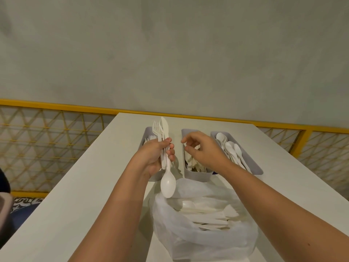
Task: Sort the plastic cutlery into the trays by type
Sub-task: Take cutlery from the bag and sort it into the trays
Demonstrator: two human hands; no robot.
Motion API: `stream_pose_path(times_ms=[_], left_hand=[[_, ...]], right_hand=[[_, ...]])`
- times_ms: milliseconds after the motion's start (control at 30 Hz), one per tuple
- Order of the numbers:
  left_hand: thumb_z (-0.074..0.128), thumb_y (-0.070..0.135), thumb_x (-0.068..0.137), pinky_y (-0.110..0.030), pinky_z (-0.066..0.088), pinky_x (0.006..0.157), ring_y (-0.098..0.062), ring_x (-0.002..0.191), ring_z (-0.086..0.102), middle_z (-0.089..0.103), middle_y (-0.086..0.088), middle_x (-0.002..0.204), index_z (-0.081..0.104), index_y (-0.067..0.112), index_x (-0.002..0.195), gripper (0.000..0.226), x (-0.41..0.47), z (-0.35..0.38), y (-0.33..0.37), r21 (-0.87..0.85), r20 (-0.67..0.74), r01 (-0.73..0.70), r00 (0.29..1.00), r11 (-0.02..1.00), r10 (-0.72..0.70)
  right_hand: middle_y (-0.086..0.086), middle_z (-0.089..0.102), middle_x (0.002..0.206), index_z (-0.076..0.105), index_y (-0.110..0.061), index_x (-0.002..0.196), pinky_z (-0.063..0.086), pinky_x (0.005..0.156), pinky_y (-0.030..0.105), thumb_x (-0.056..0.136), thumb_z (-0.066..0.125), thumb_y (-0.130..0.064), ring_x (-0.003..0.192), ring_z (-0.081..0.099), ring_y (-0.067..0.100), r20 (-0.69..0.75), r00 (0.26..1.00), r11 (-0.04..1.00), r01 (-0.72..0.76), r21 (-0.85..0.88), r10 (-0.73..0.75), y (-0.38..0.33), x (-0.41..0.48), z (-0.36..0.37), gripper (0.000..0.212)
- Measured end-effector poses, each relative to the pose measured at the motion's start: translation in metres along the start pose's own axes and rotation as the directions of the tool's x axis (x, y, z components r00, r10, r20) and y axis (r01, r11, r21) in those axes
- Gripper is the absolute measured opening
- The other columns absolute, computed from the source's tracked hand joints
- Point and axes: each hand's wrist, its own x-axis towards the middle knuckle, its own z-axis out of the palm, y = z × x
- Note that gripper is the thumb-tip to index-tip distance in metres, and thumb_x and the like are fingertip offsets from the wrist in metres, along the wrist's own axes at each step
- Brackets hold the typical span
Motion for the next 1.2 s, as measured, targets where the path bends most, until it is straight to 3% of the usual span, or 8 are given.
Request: stream_pose_path(times_ms=[133,267,433,667,867,967,1067,1200], left_hand=[[0.037,0.005,0.099,-0.016,0.042,0.038,-0.007,0.034,0.042,0.042,-0.005,0.065,0.047,0.007,0.086,0.016,0.003,0.0,-0.001,-0.021,-0.067,-0.025,0.997,0.999,0.024],[0.037,0.006,0.099,-0.015,0.045,0.041,-0.007,0.033,0.045,0.043,-0.005,0.065,0.047,0.006,0.083,0.019,0.005,-0.002,-0.002,-0.123,-0.104,-0.007,0.995,0.992,-0.006],[0.038,0.003,0.099,-0.023,0.054,0.045,-0.01,0.034,0.047,0.046,-0.005,0.047,0.047,0.006,0.083,0.019,0.011,-0.003,-0.005,-0.239,-0.144,-0.039,0.99,0.97,0.004],[0.034,0.003,0.1,-0.028,0.057,0.047,-0.01,0.035,0.046,0.04,-0.007,0.062,0.045,0.006,0.082,0.021,0.009,-0.001,-0.006,-0.282,-0.153,-0.049,0.988,0.958,0.006],[0.03,0.003,0.101,-0.033,0.057,0.05,-0.012,0.05,0.042,0.039,-0.008,0.061,0.044,0.006,0.079,0.026,0.009,-0.006,-0.007,-0.365,-0.197,-0.047,0.98,0.93,-0.028],[0.032,0.003,0.1,-0.04,0.055,0.066,-0.013,0.05,0.048,0.041,-0.008,0.068,0.046,0.004,0.08,0.024,0.008,-0.003,-0.008,-0.312,-0.195,-0.022,0.98,0.95,-0.041],[0.036,0.003,0.099,-0.033,0.055,0.045,-0.011,0.034,0.053,0.047,-0.008,0.066,0.049,0.002,0.082,0.021,0.007,0.0,-0.011,-0.265,-0.164,0.01,0.985,0.964,-0.056],[0.036,0.004,0.099,-0.016,0.046,0.038,-0.009,0.034,0.046,0.051,-0.004,0.052,0.048,0.006,0.081,0.022,0.008,0.0,-0.014,-0.218,-0.108,0.054,0.991,0.974,-0.079]], right_hand=[[-0.002,0.055,0.092,0.067,-0.015,0.098,0.046,0.068,0.017,0.082,0.066,-0.002,0.082,0.056,0.013,0.122,0.971,0.979,0.202,0.042,-0.205,-0.008,-0.016,-0.002,0.02],[-0.009,0.05,0.093,0.067,-0.014,0.104,0.047,0.07,0.023,0.079,0.071,-0.003,0.075,0.053,0.008,0.276,0.927,0.966,0.256,0.024,-0.252,-0.007,-0.031,0.001,0.028],[-0.012,0.048,0.092,0.07,-0.012,0.103,0.043,0.07,0.018,0.08,0.071,-0.007,0.077,0.051,0.009,0.263,0.93,0.965,0.26,0.026,-0.257,-0.006,-0.04,0.004,0.024],[0.0,0.054,0.092,0.075,-0.02,0.083,0.045,0.069,0.02,0.074,0.075,-0.001,0.083,0.053,0.011,0.265,0.924,0.947,0.216,0.236,-0.277,-0.003,-0.045,-0.006,0.021],[-0.007,0.068,0.091,0.075,-0.019,0.071,0.053,0.079,0.022,0.073,0.067,0.014,0.091,0.062,0.007,0.179,0.978,0.772,-0.031,0.635,-0.107,0.006,-0.048,-0.031,0.034],[-0.001,0.073,0.096,0.071,-0.019,0.089,0.056,0.085,0.03,0.072,0.069,-0.013,0.097,0.067,0.013,0.1,0.995,0.622,-0.076,0.779,-0.003,0.012,-0.044,-0.043,0.019],[0.004,0.074,0.095,0.056,-0.014,0.103,0.056,0.083,0.031,0.074,0.062,-0.028,0.095,0.069,0.016,0.009,0.997,0.482,-0.046,0.875,0.079,0.021,-0.034,-0.061,0.033],[0.006,0.071,0.078,0.049,-0.014,0.101,0.058,0.08,0.034,0.099,0.04,-0.017,0.078,0.071,0.019,-0.143,0.952,0.483,-0.006,0.876,0.271,0.037,-0.022,-0.081,0.01]])
